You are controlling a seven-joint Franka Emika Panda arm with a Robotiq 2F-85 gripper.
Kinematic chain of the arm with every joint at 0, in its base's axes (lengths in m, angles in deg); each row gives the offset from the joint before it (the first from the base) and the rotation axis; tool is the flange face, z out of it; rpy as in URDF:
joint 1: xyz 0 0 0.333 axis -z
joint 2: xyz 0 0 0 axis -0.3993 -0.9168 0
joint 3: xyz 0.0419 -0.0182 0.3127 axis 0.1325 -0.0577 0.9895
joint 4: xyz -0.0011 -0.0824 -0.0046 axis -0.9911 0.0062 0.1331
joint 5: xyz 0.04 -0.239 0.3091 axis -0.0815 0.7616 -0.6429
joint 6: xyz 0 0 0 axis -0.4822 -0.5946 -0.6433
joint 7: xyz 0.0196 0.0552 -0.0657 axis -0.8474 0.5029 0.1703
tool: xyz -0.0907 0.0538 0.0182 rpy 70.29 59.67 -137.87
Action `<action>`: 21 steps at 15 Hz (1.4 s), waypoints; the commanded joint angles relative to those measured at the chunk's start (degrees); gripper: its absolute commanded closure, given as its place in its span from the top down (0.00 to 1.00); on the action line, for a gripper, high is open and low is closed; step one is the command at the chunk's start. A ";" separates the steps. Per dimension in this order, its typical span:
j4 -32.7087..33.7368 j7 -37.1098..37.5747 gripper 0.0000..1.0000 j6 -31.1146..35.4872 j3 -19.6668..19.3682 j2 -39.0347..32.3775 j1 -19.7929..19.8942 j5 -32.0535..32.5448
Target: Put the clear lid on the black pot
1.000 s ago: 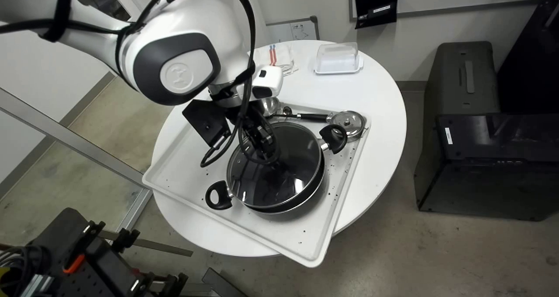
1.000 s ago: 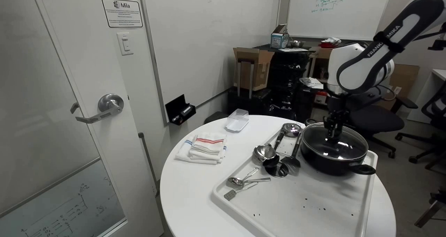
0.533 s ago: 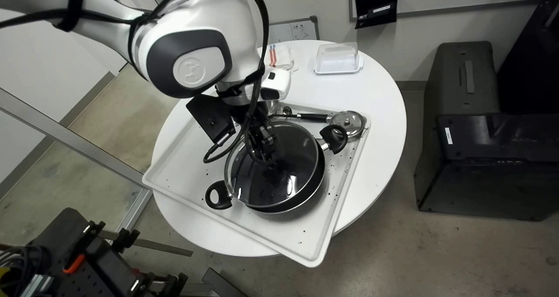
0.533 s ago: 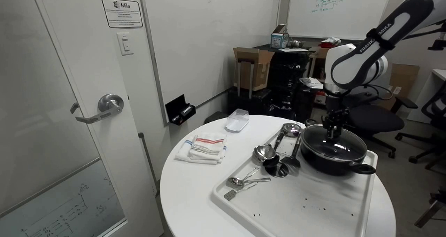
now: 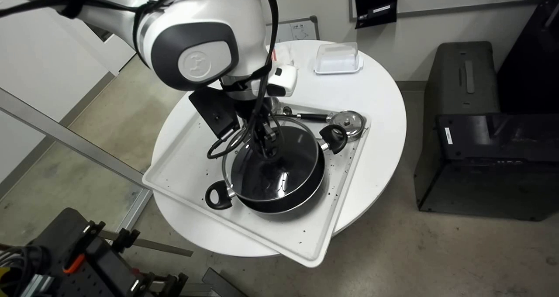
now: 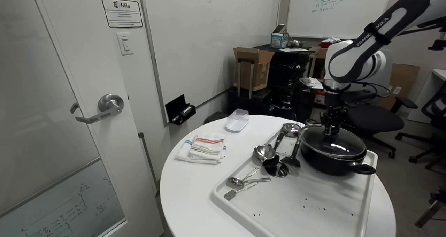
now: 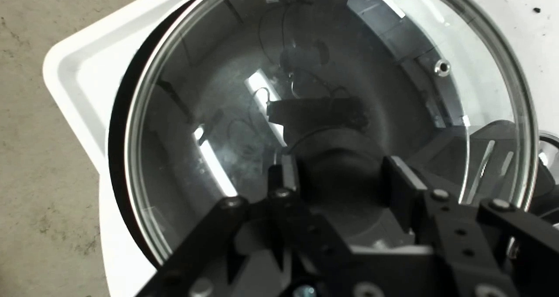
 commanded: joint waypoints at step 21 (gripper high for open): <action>-1.31 -7.38 0.26 -1.58 -0.62 2.15 1.62 0.23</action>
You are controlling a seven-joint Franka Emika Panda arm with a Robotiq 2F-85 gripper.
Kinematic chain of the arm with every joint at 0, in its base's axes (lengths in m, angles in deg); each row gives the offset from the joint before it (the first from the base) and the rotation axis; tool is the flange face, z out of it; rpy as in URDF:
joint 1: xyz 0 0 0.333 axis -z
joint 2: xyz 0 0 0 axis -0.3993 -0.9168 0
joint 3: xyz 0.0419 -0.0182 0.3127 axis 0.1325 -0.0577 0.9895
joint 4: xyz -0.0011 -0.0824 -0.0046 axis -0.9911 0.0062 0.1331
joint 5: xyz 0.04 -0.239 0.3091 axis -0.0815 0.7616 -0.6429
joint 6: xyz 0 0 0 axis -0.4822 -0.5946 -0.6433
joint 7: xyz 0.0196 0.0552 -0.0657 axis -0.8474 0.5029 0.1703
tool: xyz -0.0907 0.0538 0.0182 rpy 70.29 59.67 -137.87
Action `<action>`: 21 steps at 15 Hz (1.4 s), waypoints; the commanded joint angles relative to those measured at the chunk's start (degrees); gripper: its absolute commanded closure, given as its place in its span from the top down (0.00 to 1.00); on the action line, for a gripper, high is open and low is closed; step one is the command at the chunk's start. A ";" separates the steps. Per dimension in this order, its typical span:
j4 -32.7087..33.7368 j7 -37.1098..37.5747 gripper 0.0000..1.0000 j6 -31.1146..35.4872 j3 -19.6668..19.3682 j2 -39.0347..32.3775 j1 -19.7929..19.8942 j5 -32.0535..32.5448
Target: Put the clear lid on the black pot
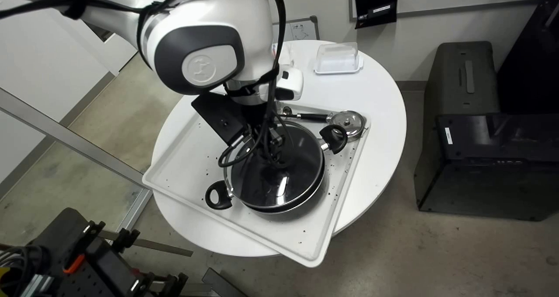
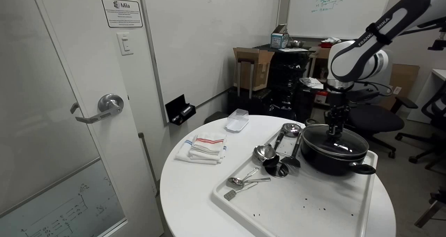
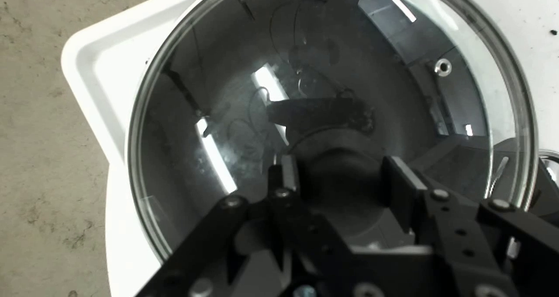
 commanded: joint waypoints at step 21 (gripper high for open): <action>-0.65 -3.69 0.26 -0.13 -0.90 1.04 0.91 1.30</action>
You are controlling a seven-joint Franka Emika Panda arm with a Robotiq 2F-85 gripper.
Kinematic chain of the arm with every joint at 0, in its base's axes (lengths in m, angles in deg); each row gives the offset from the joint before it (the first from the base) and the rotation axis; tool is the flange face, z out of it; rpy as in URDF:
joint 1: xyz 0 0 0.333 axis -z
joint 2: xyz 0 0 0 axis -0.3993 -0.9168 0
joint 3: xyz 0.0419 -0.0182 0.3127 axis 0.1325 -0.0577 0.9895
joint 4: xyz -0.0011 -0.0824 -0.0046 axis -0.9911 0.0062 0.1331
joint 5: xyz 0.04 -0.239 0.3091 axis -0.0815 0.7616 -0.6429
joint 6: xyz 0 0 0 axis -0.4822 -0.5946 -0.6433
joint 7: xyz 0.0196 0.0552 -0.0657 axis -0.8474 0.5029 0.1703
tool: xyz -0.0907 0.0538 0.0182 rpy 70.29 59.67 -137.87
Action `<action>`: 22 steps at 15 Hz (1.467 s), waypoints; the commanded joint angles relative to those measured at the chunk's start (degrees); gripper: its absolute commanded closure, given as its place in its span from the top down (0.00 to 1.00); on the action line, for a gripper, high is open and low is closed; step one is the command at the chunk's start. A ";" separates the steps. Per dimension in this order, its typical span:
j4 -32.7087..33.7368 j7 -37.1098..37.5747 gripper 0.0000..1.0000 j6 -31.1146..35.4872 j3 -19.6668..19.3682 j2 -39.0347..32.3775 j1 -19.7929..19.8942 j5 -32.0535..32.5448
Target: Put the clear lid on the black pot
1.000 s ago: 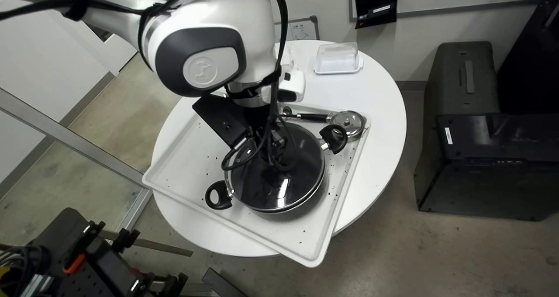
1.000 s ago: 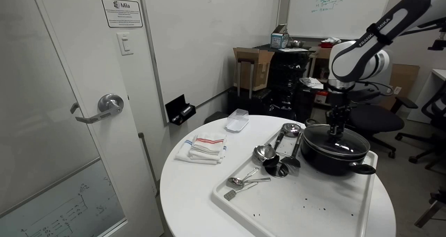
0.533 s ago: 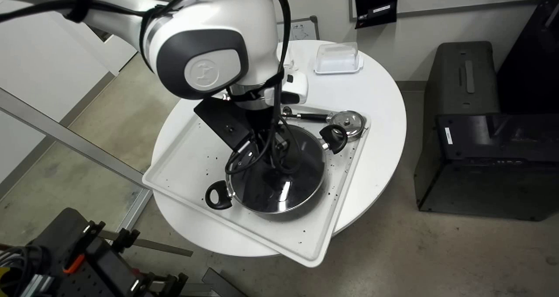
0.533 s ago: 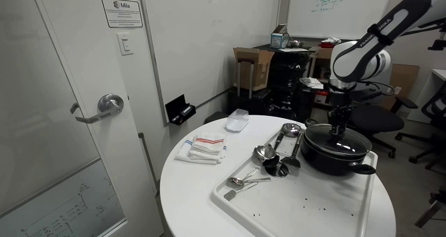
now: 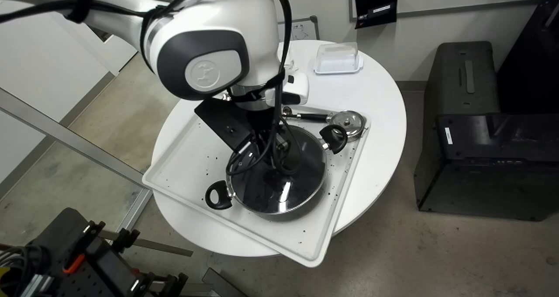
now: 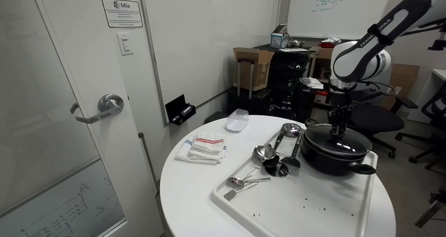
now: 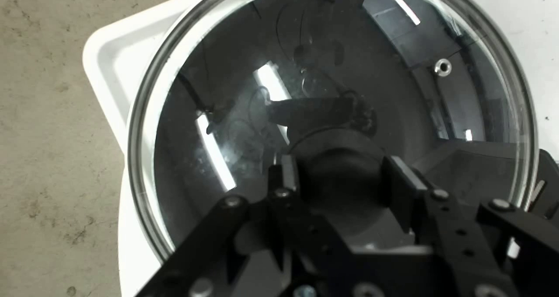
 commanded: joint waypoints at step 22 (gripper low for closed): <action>-0.76 0.42 0.26 2.28 0.22 -0.33 -1.46 1.23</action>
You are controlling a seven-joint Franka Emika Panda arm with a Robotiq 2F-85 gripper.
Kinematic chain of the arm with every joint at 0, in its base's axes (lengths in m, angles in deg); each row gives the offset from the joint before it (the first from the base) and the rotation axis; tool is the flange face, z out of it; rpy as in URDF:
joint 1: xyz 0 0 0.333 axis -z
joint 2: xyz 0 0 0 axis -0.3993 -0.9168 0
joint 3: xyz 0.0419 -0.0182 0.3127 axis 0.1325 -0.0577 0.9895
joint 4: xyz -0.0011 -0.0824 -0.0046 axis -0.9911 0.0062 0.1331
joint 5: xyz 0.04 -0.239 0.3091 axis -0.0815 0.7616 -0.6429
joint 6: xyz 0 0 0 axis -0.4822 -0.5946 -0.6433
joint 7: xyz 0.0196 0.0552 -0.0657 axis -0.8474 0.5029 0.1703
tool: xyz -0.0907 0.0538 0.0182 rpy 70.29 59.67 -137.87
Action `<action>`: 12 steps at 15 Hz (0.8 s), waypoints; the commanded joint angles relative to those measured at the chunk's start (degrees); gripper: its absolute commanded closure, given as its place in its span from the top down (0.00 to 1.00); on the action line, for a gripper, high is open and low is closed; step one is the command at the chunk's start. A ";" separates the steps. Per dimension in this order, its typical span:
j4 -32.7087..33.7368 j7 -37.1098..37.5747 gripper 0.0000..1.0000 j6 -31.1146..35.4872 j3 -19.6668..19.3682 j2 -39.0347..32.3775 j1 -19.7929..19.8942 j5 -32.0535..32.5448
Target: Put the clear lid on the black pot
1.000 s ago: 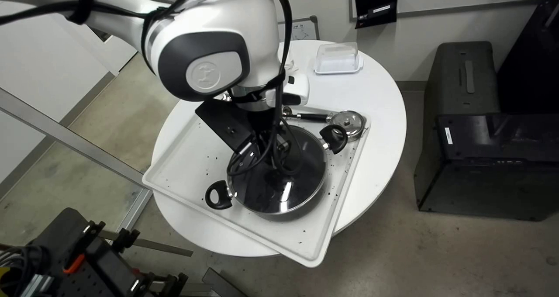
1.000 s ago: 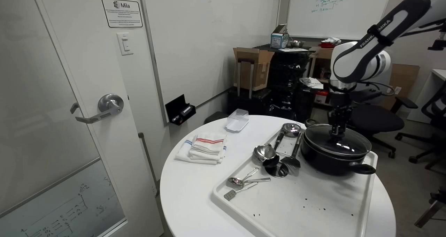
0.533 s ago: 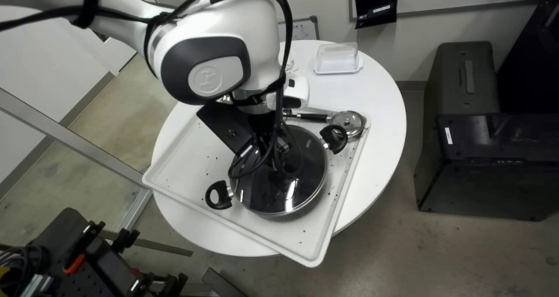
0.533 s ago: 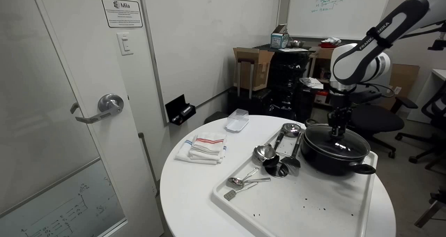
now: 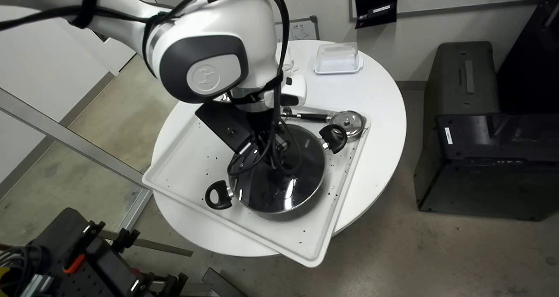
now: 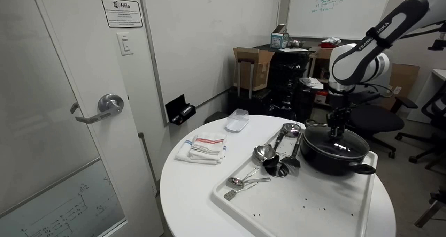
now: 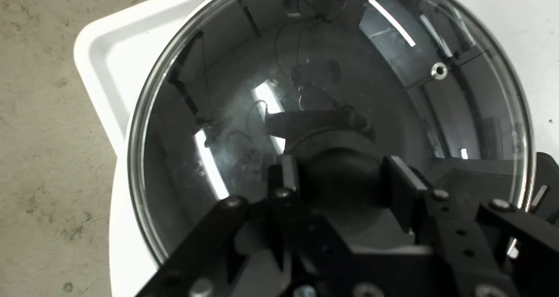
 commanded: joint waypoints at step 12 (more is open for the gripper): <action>-1.42 1.17 0.76 2.87 0.11 0.54 -2.37 1.58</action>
